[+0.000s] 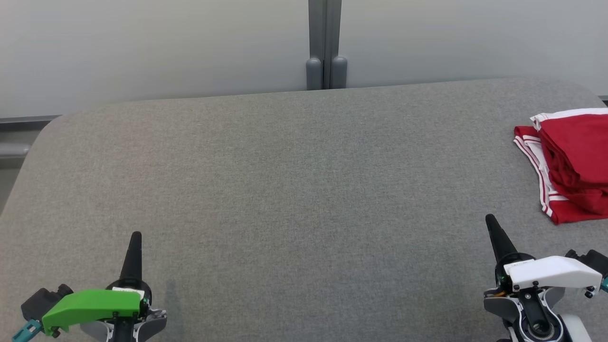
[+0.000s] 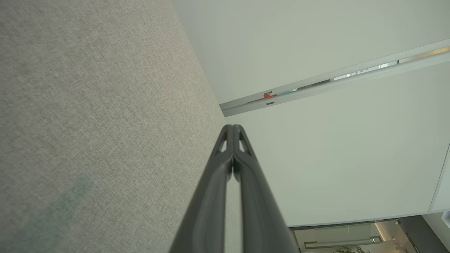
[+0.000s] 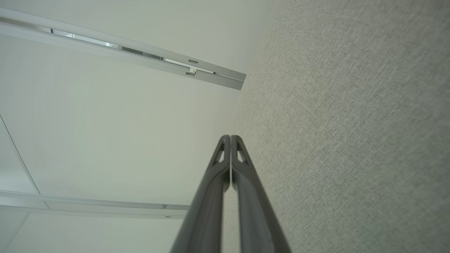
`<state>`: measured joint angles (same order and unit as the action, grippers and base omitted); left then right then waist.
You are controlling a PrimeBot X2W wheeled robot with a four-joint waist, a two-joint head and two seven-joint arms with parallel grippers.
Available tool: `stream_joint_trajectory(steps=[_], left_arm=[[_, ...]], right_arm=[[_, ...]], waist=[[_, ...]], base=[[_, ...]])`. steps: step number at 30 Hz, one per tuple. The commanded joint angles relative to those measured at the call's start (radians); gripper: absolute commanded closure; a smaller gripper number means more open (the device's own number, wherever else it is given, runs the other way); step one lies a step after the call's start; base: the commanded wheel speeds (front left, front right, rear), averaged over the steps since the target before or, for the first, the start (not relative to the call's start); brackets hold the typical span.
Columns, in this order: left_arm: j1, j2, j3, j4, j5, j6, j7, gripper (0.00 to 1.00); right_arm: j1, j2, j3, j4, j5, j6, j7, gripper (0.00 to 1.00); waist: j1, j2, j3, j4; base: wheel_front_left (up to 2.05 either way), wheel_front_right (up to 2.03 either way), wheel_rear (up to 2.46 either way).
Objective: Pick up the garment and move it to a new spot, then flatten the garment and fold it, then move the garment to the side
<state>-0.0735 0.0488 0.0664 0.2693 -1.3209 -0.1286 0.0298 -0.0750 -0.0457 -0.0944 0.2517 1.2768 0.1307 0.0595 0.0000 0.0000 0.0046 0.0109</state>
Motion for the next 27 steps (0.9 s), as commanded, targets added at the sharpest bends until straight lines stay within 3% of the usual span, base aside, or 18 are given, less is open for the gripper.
stream_joint_trajectory(steps=[1,27], left_arm=[[-0.027,0.007,0.007,-0.009,-0.025,-0.003,0.005,1.0],[-0.036,0.007,0.034,-0.021,-0.208,-0.003,0.059,1.0]], right_arm=[[-0.018,-0.005,-0.004,-0.01,0.024,0.0,0.005,1.0],[-0.032,-0.006,-0.016,-0.009,0.236,0.0,0.04,1.0]], waist=[[0.0,0.0,0.0,0.0],[0.0,0.0,-0.001,-0.007]], base=[[0.0,0.0,0.0],[0.0,0.0,0.0]])
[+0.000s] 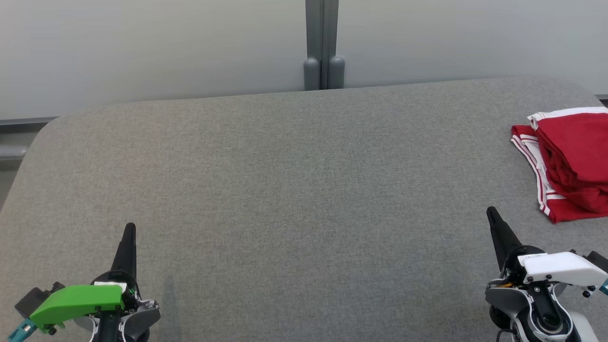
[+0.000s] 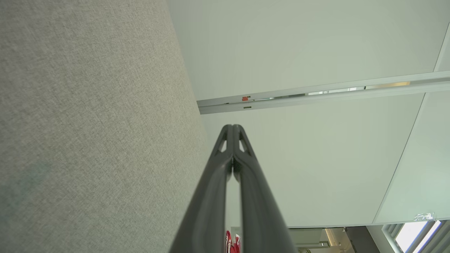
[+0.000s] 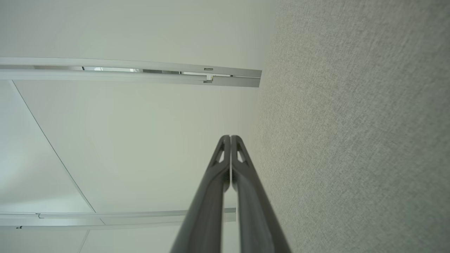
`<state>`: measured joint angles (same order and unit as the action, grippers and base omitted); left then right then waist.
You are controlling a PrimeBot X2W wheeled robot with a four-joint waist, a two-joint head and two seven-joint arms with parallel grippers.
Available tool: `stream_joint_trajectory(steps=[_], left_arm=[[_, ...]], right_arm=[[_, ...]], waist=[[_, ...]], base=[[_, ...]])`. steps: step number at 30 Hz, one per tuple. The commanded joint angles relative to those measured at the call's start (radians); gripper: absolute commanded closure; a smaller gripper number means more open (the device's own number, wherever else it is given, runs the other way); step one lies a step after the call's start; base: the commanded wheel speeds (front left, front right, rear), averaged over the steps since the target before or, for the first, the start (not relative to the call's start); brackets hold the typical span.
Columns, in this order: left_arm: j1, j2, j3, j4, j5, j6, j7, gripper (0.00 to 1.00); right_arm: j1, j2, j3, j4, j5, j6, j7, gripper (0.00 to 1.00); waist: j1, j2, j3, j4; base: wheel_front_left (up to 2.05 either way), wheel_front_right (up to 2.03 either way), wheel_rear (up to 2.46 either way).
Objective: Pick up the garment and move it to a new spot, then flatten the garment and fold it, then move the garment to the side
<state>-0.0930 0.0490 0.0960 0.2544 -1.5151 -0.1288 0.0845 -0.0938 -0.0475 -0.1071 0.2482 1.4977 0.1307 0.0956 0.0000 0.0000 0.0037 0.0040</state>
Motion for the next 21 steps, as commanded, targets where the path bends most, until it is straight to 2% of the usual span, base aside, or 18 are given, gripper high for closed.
stream_joint_trajectory(steps=[1,15,21], left_arm=[[-0.018,0.007,0.006,-0.007,-0.021,-0.003,0.006,1.0],[-0.023,0.007,0.019,-0.011,-0.103,-0.004,0.03,1.0],[-0.022,0.006,0.019,-0.011,-0.1,-0.004,0.031,1.0]], right_arm=[[-0.014,-0.004,-0.003,-0.006,0.023,0.0,0.006,1.0],[-0.019,-0.005,-0.009,-0.006,0.12,0.0,0.021,1.0],[-0.019,-0.005,-0.008,-0.005,0.118,0.0,0.021,1.0]], waist=[[0.0,0.0,0.0,0.0],[0.0,0.0,-0.001,-0.004],[0.0,0.0,-0.001,-0.004]], base=[[0.0,0.0,0.0],[0.0,0.0,0.0],[0.0,0.0,0.0]])
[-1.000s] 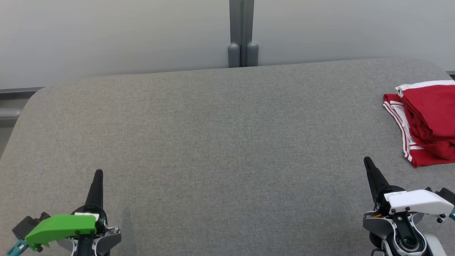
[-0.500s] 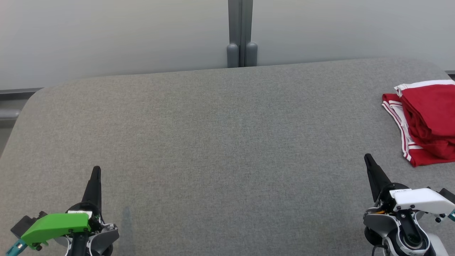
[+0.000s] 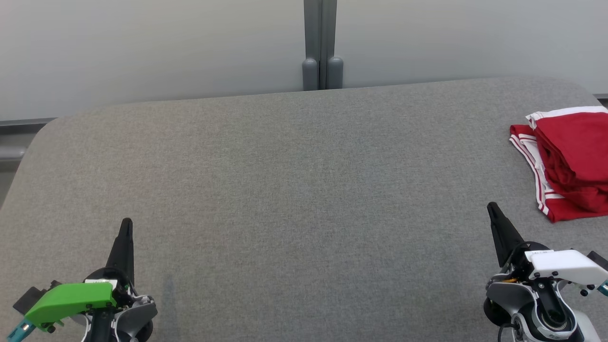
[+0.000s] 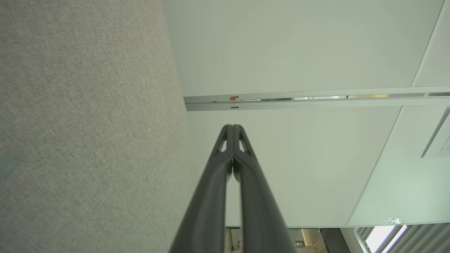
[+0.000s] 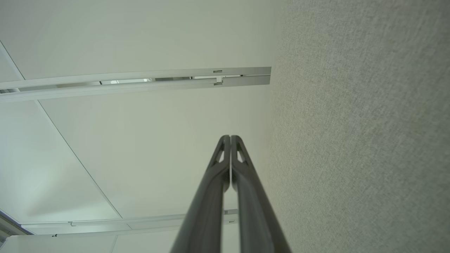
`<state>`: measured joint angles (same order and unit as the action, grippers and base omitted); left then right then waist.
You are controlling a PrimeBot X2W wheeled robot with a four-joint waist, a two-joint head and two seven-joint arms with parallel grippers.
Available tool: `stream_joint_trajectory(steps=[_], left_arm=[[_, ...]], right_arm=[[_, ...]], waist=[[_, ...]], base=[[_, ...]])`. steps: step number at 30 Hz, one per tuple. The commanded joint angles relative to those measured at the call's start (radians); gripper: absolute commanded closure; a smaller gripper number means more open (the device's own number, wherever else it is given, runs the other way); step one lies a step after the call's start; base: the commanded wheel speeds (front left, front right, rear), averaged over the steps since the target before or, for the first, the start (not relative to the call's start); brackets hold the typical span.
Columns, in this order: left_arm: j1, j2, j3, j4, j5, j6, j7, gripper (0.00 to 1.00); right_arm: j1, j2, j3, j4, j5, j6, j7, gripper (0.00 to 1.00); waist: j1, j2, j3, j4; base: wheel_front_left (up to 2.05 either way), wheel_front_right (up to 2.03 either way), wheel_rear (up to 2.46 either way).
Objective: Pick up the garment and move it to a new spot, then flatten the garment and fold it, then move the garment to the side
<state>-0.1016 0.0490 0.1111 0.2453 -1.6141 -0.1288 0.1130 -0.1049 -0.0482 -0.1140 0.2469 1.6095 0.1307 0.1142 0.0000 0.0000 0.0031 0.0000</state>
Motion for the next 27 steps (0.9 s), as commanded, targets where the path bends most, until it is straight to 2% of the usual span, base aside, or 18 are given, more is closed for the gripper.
stream_joint_trajectory(steps=[1,27], left_arm=[[-0.012,0.006,0.004,-0.002,-0.001,-0.004,0.002,1.0],[-0.012,0.005,0.005,-0.002,0.001,-0.004,0.004,1.0]], right_arm=[[-0.007,-0.004,-0.001,-0.004,0.006,0.0,0.002,1.0],[-0.007,-0.004,-0.001,-0.004,0.006,0.0,0.002,1.0]], waist=[[0.0,0.0,0.0,0.0],[0.0,0.0,0.0,0.0]], base=[[0.0,0.0,0.0],[0.0,0.0,0.0]])
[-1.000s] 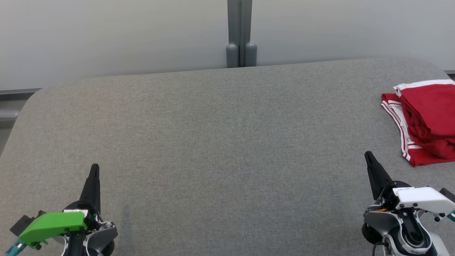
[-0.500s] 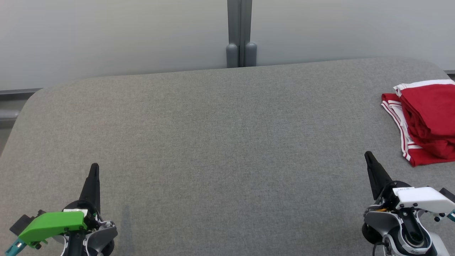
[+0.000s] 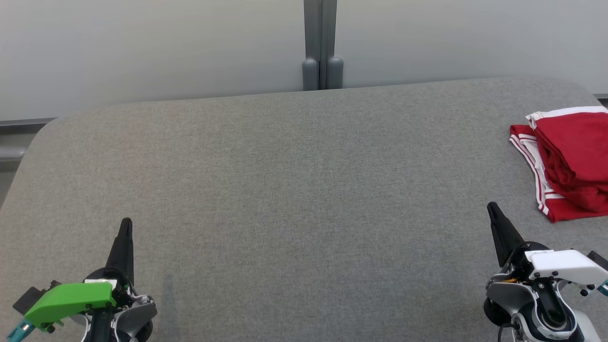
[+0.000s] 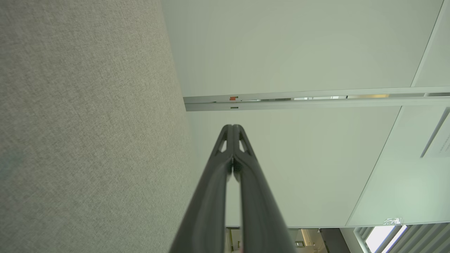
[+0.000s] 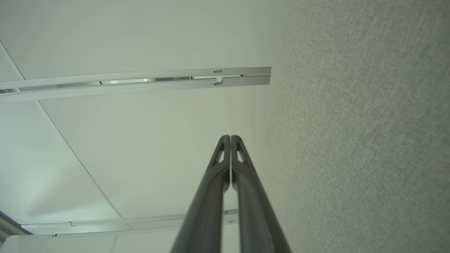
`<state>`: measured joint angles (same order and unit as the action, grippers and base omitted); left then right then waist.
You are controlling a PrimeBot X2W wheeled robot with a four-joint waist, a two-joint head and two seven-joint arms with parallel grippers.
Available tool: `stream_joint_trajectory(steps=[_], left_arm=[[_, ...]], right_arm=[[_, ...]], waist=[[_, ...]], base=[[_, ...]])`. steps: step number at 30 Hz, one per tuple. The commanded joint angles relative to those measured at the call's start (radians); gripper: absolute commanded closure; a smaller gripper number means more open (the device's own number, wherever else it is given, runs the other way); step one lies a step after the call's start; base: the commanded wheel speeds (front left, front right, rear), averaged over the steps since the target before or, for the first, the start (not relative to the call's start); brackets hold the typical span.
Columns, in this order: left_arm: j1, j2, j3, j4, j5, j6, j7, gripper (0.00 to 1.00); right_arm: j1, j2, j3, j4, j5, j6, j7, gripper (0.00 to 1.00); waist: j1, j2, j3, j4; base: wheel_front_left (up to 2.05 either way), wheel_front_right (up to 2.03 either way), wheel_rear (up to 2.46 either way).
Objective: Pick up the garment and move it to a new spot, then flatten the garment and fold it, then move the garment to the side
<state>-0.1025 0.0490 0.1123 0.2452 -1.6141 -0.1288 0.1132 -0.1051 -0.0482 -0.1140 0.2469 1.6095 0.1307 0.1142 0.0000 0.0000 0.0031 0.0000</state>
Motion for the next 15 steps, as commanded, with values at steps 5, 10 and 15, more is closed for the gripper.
stream_joint_trajectory(steps=[5,10,15], left_arm=[[-0.011,0.005,0.004,-0.001,0.001,-0.004,0.004,1.0],[-0.011,0.005,0.004,-0.001,0.001,-0.004,0.004,1.0],[-0.011,0.005,0.004,-0.001,0.001,-0.004,0.004,1.0]], right_arm=[[-0.007,-0.004,-0.001,-0.004,0.006,0.0,0.002,1.0],[-0.007,-0.004,-0.001,-0.004,0.006,0.0,0.002,1.0],[-0.007,-0.004,-0.001,-0.004,0.006,0.0,0.002,1.0]], waist=[[0.0,0.0,0.0,0.0],[0.0,0.0,0.0,0.0],[0.0,0.0,0.0,0.0]], base=[[0.0,0.0,0.0],[0.0,0.0,0.0],[0.0,0.0,0.0]])
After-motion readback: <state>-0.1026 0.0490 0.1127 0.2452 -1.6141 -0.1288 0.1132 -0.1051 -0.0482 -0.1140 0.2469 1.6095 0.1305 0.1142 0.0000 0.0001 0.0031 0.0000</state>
